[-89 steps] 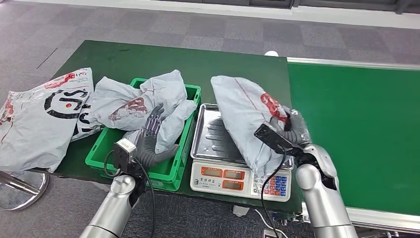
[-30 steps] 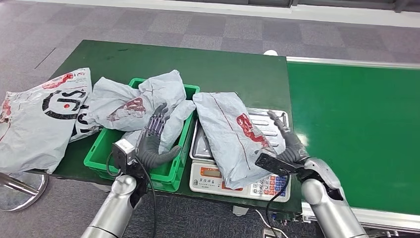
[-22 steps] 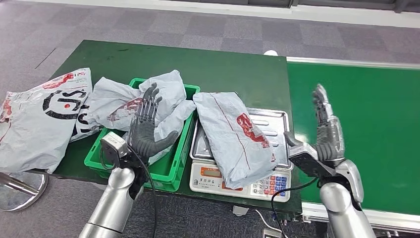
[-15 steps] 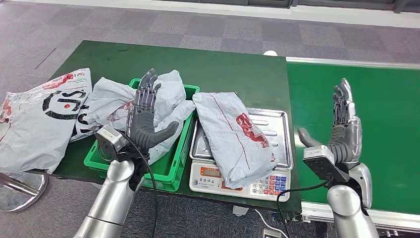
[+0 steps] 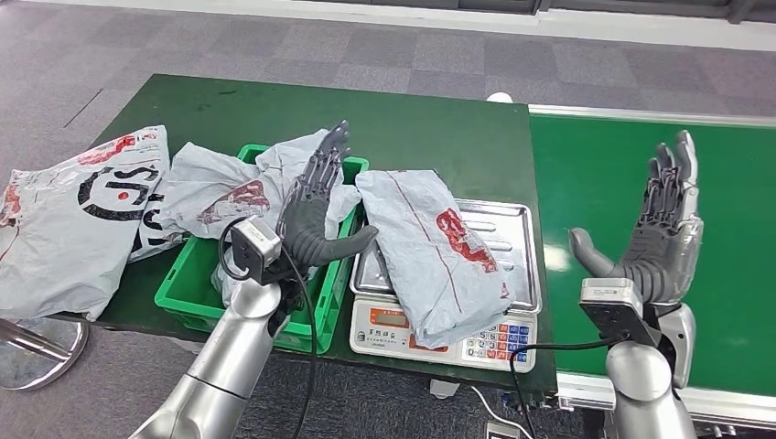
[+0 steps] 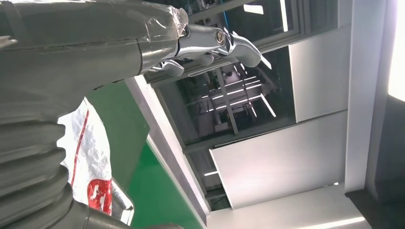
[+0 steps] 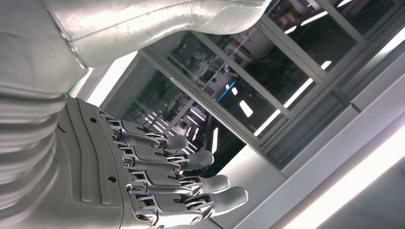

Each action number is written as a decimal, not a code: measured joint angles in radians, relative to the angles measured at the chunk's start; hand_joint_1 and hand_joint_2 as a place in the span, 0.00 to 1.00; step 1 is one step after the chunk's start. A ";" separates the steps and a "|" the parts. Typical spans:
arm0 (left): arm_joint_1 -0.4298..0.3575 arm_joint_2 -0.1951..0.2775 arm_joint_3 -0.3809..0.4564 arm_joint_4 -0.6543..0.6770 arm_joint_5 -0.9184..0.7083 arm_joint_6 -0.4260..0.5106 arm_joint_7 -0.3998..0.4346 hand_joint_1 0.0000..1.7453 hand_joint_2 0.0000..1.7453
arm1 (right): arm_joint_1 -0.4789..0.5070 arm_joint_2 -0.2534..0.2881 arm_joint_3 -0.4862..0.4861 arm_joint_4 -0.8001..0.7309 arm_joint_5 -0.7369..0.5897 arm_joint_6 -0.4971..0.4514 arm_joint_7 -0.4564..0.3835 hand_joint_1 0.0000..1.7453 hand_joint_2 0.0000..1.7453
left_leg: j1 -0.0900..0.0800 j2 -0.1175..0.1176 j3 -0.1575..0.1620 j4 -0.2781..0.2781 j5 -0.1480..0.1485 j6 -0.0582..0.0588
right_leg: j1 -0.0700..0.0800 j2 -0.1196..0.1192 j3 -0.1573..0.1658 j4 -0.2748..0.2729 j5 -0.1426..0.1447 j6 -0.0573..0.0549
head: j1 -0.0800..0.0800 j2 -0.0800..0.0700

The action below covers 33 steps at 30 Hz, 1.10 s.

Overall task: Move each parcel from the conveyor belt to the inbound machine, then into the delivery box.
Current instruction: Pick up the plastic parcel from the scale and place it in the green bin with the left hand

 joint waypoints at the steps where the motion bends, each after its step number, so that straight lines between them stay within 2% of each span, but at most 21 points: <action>1: -0.002 -0.001 -0.001 0.004 0.000 0.000 0.000 0.00 1.00 | 0.000 0.001 0.000 -0.001 0.000 0.000 0.000 0.00 1.00 | 0.000 0.000 0.000 0.000 0.000 0.000 | 0.000 0.000 0.000 0.000 0.000 0.000 | 0.000 0.000; 5: -0.018 -0.002 -0.011 0.031 -0.025 -0.001 0.001 0.00 1.00 | 0.000 0.005 0.000 -0.005 0.001 -0.006 -0.009 0.00 1.00 | 0.000 0.000 0.000 0.000 0.000 0.000 | 0.000 0.000 0.000 0.000 0.000 0.000 | 0.000 0.000; 9: -0.104 -0.031 -0.065 0.219 -0.189 0.002 0.051 0.00 1.00 | -0.002 0.016 0.000 -0.018 0.032 -0.019 -0.037 0.00 1.00 | 0.000 -0.001 0.000 0.000 0.000 0.000 | 0.000 -0.003 0.001 0.000 0.000 0.000 | 0.000 0.000; 12: -0.151 -0.077 -0.110 0.370 -0.249 -0.016 0.155 0.00 1.00 | -0.005 0.023 0.003 -0.024 0.069 -0.021 -0.031 0.00 1.00 | -0.001 -0.001 0.000 0.000 0.000 0.001 | -0.001 -0.001 0.001 0.000 0.000 0.001 | 0.000 0.000; 16: -0.185 -0.116 -0.178 0.513 -0.230 -0.058 0.358 0.00 1.00 | -0.018 0.027 0.012 -0.023 0.097 -0.027 -0.008 0.00 1.00 | -0.001 0.000 0.000 0.000 0.000 0.001 | -0.001 -0.001 0.001 0.000 0.000 0.001 | 0.000 0.000; 18: -0.198 -0.124 -0.221 0.564 -0.240 -0.052 0.437 0.00 1.00 | -0.031 0.027 0.016 -0.020 0.101 -0.027 0.003 0.00 1.00 | -0.001 0.000 0.000 0.000 0.000 0.001 | -0.001 -0.001 0.001 0.000 0.000 0.001 | 0.000 0.000; 25: -0.249 -0.129 -0.346 0.672 -0.332 -0.032 0.624 0.00 1.00 | -0.063 0.027 0.034 -0.001 0.115 -0.015 0.028 0.00 1.00 | 0.000 0.000 0.001 0.000 0.000 0.001 | 0.000 -0.001 0.003 0.000 0.000 0.001 | 0.000 0.000; 28: -0.266 -0.127 -0.389 0.694 -0.376 -0.016 0.666 0.00 1.00 | -0.077 0.027 0.048 0.011 0.121 -0.002 0.045 0.00 1.00 | 0.000 0.001 0.004 0.000 -0.002 0.001 | 0.000 0.000 0.006 0.000 0.000 0.000 | 0.000 0.000; 33: -0.278 -0.124 -0.419 0.716 -0.407 -0.013 0.671 0.00 1.00 | -0.097 0.027 0.070 0.044 0.127 0.052 0.088 0.00 1.00 | 0.000 0.002 0.010 -0.001 -0.003 0.001 | 0.000 0.000 0.011 0.000 -0.001 0.000 | 0.000 0.000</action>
